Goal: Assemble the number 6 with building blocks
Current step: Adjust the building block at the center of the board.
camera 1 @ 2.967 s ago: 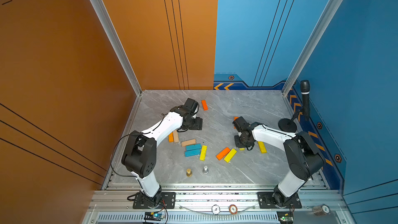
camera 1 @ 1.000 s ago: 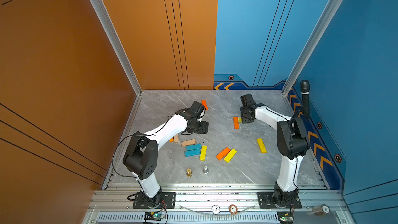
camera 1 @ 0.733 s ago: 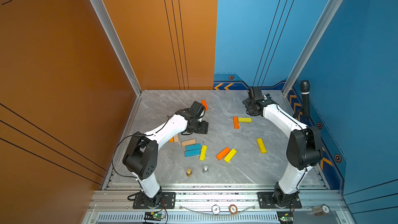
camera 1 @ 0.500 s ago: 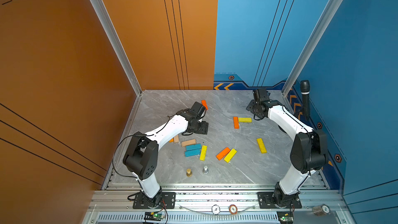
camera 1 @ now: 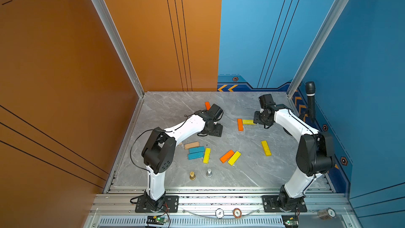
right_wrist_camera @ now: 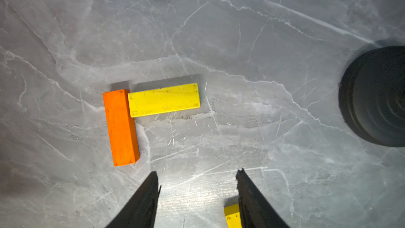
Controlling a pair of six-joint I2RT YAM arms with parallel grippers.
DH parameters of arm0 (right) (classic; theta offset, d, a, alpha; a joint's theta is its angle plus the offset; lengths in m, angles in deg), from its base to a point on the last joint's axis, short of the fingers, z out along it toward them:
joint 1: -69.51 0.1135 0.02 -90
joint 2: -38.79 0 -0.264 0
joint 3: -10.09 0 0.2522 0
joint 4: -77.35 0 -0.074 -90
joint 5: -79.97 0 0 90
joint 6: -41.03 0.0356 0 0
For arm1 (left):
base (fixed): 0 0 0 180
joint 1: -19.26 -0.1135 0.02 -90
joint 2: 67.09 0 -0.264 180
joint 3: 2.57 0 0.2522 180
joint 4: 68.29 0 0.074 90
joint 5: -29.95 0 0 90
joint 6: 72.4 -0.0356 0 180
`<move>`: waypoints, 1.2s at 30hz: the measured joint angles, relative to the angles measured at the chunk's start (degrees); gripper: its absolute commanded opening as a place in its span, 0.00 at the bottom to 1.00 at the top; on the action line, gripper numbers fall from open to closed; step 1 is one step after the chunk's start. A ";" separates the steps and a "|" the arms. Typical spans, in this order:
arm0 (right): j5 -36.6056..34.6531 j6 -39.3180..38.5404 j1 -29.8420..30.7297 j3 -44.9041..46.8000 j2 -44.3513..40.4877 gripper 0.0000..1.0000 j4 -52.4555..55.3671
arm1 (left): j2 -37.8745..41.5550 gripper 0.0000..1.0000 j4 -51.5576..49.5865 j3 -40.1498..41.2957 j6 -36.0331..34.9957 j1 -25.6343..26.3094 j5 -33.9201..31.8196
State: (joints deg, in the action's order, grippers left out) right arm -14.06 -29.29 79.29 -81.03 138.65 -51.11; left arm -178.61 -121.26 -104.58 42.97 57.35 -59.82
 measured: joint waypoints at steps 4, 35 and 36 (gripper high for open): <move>0.59 0.00 0.02 1.99 -0.57 0.58 0.26 | -3.13 0.75 -1.33 -3.82 -0.09 0.24 0.17; -2.10 0.81 13.90 -16.35 19.26 0.53 8.07 | 18.43 0.75 -3.26 15.54 -6.56 -8.52 4.90; -2.27 0.85 13.92 -16.81 20.00 0.52 8.20 | 18.43 0.75 -2.99 15.54 -6.56 -8.70 4.90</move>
State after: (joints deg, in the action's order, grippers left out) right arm -16.34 -28.44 93.21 -97.84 158.65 -42.91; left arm -160.19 -124.25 -89.04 36.41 48.65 -54.92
